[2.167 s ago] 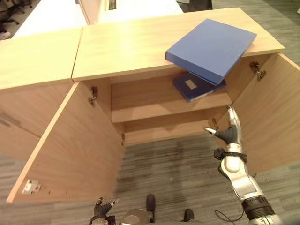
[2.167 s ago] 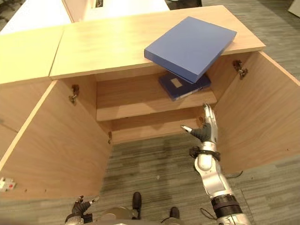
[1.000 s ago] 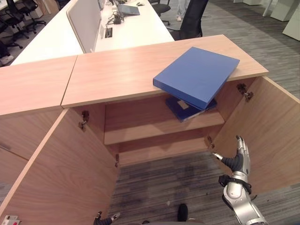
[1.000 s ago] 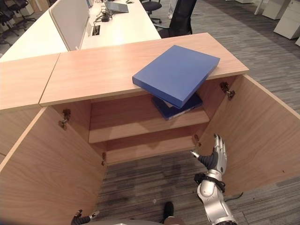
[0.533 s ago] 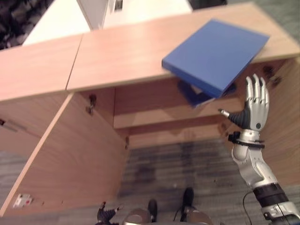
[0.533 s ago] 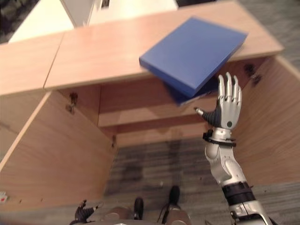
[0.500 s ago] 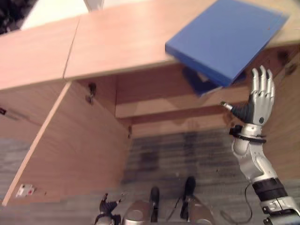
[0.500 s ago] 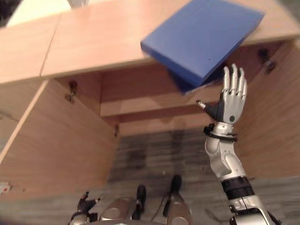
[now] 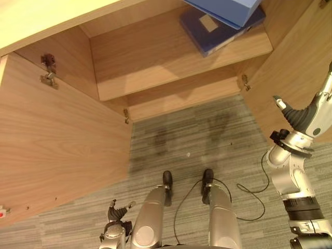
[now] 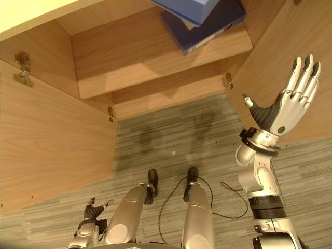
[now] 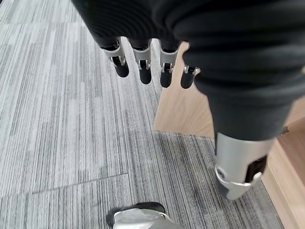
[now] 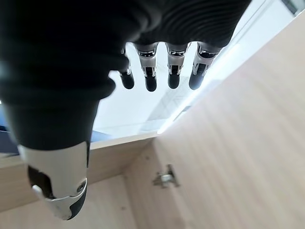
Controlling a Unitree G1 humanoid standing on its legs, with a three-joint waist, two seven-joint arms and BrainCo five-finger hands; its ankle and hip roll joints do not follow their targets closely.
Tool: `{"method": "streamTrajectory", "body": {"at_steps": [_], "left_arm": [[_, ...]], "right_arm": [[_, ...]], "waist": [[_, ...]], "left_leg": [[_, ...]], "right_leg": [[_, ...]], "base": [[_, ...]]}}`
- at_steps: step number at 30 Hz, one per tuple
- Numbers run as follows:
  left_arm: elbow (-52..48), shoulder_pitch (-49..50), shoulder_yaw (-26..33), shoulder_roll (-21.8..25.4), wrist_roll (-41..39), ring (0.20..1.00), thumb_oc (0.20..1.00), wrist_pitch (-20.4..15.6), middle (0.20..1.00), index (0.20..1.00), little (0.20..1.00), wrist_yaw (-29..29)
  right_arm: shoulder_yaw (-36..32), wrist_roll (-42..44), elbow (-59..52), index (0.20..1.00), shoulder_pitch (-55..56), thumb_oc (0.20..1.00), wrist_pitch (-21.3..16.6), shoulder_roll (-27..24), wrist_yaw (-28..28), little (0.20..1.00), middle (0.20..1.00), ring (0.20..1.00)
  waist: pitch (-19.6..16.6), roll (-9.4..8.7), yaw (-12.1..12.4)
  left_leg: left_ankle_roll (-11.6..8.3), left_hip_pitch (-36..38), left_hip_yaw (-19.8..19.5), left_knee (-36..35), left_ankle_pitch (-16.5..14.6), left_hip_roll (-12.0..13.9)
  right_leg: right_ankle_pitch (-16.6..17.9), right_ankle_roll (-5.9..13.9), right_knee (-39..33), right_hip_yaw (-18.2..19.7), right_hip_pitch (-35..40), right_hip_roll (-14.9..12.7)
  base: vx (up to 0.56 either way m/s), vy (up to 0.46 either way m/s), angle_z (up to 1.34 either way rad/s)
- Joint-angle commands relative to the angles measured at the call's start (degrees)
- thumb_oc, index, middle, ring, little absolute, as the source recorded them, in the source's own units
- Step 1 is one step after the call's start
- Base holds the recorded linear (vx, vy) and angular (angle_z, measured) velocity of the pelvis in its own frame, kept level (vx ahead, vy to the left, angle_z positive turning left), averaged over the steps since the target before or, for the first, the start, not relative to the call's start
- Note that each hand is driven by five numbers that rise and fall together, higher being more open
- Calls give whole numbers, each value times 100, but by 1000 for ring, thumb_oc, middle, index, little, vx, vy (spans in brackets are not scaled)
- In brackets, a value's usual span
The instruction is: Put the empty folder in the office cabinet
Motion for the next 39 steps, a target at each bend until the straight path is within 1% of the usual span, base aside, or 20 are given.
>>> {"method": "streamTrajectory", "body": {"at_steps": [1,2,5,8,11,12,13,17,20,25,29,31,34,39], "left_arm": [[256,255,-168,-137,-136,1000,1000,-65,1000,1000,1000,120],[311,270,-163,-143,-119,1000,1000,-48,1000,1000,1000,119],[351,269,-159,-142,-93,1000,1000,-38,1000,1000,1000,105],[394,297,-128,-99,2,1000,1000,33,1000,1000,1000,127],[420,345,-96,-77,39,1000,1000,75,1000,1000,1000,101],[415,364,-89,-70,55,1000,1000,92,1000,1000,1000,75],[417,364,-89,-68,71,1000,1000,99,1000,1000,1000,62],[546,308,-50,-47,191,1000,1000,128,1000,1000,1000,35],[704,277,42,-19,274,1000,1000,163,1000,1000,1000,-4],[784,252,53,0,322,1000,1000,192,1000,1000,1000,-50],[724,277,119,134,385,1000,1000,199,1000,1000,1000,-174],[734,273,128,152,406,1000,1000,209,1000,1000,1000,-194],[780,280,179,236,459,1000,1000,212,1000,1000,1000,-273],[808,296,146,338,486,1000,1000,219,1000,1000,1000,-353]], "right_arm": [[-165,-120,-281,1000,176,1000,-37,62,-302,1000,1000,1000],[-157,-89,-252,1000,221,1000,-57,92,-318,1000,1000,1000],[-169,-84,-262,1000,254,1000,-78,106,-316,1000,1000,1000],[-186,-72,-389,1000,351,1000,-173,77,-305,1000,1000,1000],[-147,-206,-570,1000,370,1000,-210,-10,-221,1000,1000,1000],[-140,-291,-683,1000,354,1000,-237,-68,-181,1000,1000,1000],[-127,-338,-741,1000,341,1000,-244,-94,-145,1000,1000,1000],[30,-477,-880,1000,69,1000,-356,-221,10,1000,1000,1000],[101,-495,-897,1000,-7,1000,-472,-336,204,1000,1000,1000],[102,-188,-784,1000,-6,1000,-664,-283,390,1000,1000,1000],[86,-55,-556,1000,-423,1000,-661,-521,691,1000,1000,1000],[82,-40,-536,1000,-517,1000,-661,-571,729,1000,1000,1000],[114,-45,-394,1000,-869,1000,-609,-888,813,1000,1000,1000],[372,-89,-74,1000,-1384,1000,-476,-1427,931,1000,1000,1000]], "waist": [[-668,-117,60],[-737,-144,62],[-776,-155,54],[-851,-129,-3],[-916,-133,19],[-908,-168,16],[-900,-162,18],[-892,-179,77],[-938,-230,149],[-936,-259,181],[-911,-256,289],[-897,-250,306],[-885,-265,395],[-849,-286,499]], "left_leg": [[62,-344,-244,456,-616,83],[67,-351,-214,434,-632,103],[67,-340,-224,425,-637,109],[32,-194,-322,368,-667,96],[13,22,-340,219,-672,82],[31,35,-297,182,-521,55],[25,80,-307,165,-519,63],[29,252,-292,75,-523,35],[19,417,-307,-6,-522,35],[-13,719,-377,-196,-493,31],[-58,900,-422,-268,-485,56],[-65,919,-432,-267,-484,62],[-94,1004,-445,-308,-467,82],[-116,1071,-447,-318,-451,98]], "right_leg": [[326,479,-789,36,147,-210],[339,492,-834,49,126,-219],[338,497,-856,41,150,-227],[317,497,-915,-29,349,-257],[360,523,-1063,-70,565,-265],[480,476,-1142,-109,621,-313],[472,477,-1153,-123,673,-321],[527,512,-1228,-95,810,-322],[518,523,-1308,-133,1004,-326],[490,539,-1435,-210,1370,-363],[464,545,-1496,-263,1595,-377],[460,544,-1503,-277,1624,-384],[445,545,-1550,-323,1742,-389],[449,551,-1603,-382,1863,-391]], "base": [[8,9,-27],[17,6,-25],[28,-14,-13],[20,-13,6],[3,-9,12],[-70,-23,8],[-78,-19,4],[-4,-2,2],[28,-17,-1],[59,-34,11],[50,-28,12],[31,-13,8],[49,-27,1],[25,-11,9]]}}
